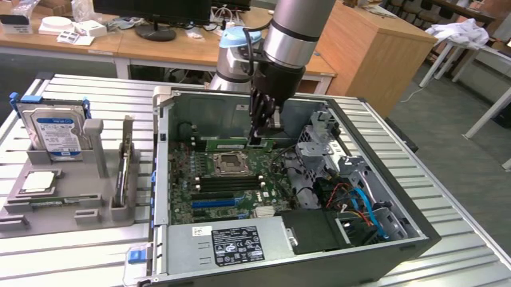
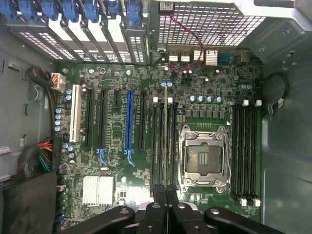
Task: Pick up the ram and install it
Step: 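Insert the ram into the slot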
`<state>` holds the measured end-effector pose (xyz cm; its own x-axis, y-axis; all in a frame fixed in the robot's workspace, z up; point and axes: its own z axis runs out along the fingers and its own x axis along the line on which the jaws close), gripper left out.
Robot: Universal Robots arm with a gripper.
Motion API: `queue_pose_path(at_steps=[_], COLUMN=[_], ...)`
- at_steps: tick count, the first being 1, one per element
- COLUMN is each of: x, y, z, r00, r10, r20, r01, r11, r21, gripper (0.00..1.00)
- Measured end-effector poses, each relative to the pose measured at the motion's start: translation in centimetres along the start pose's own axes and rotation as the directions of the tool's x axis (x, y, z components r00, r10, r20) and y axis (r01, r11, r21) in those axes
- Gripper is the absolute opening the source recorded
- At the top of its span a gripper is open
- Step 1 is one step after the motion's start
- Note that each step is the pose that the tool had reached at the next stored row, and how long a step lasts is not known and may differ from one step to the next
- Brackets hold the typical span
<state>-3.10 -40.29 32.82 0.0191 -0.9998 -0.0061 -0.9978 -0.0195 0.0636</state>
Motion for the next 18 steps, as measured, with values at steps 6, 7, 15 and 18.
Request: queue_pose_path(at_steps=[6,7,15,18], x=[0.0,0.0,0.0,0.0], y=[-0.02,-0.02,-0.07,-0.09], z=[0.25,0.32,1.03,1.40], r00=[1.0000,1.0000,1.0000,1.0000], r10=[0.000,0.000,0.000,0.000], r20=[0.0000,0.0001,0.0000,0.0000], r01=[0.000,0.000,0.000,0.000], r11=[1.0000,1.0000,1.0000,1.0000], r21=[0.0000,0.0000,0.0000,0.0000], gripper=[0.12,0.12,0.12,0.12])
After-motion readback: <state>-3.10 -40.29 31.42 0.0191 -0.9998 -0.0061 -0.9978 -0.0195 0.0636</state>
